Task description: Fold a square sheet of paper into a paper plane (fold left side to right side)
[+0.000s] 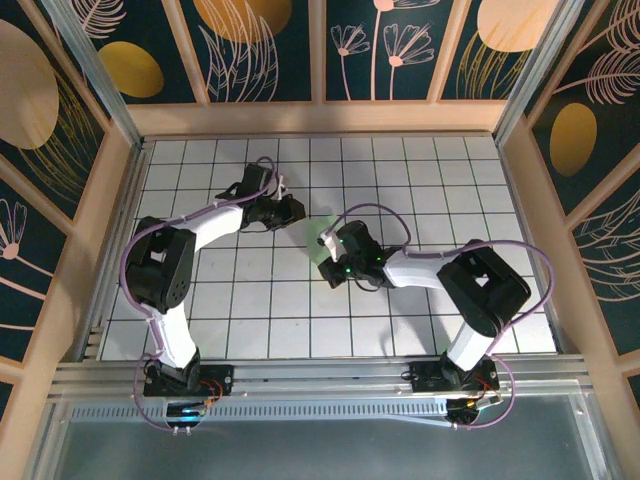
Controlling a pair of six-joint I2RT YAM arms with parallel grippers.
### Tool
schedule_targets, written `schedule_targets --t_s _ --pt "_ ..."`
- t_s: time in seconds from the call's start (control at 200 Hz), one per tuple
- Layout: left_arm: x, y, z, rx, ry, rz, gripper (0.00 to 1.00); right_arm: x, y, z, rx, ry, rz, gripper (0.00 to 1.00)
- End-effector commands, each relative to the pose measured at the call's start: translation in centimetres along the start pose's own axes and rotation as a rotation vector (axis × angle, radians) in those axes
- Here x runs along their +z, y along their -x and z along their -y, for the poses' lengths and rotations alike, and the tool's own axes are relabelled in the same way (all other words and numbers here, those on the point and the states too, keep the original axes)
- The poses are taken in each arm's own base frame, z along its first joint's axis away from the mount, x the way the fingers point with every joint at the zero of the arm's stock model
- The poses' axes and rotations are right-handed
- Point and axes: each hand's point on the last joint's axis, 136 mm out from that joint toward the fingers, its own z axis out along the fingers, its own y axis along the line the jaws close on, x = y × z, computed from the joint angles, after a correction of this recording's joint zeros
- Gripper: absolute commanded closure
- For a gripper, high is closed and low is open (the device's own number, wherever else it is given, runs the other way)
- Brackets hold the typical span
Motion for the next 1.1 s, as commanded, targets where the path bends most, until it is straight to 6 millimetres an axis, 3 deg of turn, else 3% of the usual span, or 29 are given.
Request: schedule_targets --t_s 0.0,0.155,0.35,0.751,1.096 --pt "2.1 -1.5 0.7 0.053 -0.022 -0.095 0.87 -0.2 0.8 -2.2 0.056 0.139 -0.003 1.00" --pt "4.8 -2.8 0.4 0.086 0.014 -0.162 0.88 0.1 0.6 -2.1 0.077 0.154 -0.014 1.00" --pt "6.6 -4.0 -1.8 0.071 0.070 -0.204 0.91 -0.1 0.5 -1.5 0.113 0.150 -0.011 1.00" --pt "7.0 -5.0 -5.8 0.088 0.214 -0.201 1.00 -0.4 0.5 1.5 0.194 0.062 -0.020 1.00" --pt "7.3 -5.3 -6.4 0.095 0.233 -0.207 1.00 -0.7 1.2 4.9 0.243 -0.071 -0.007 1.00"
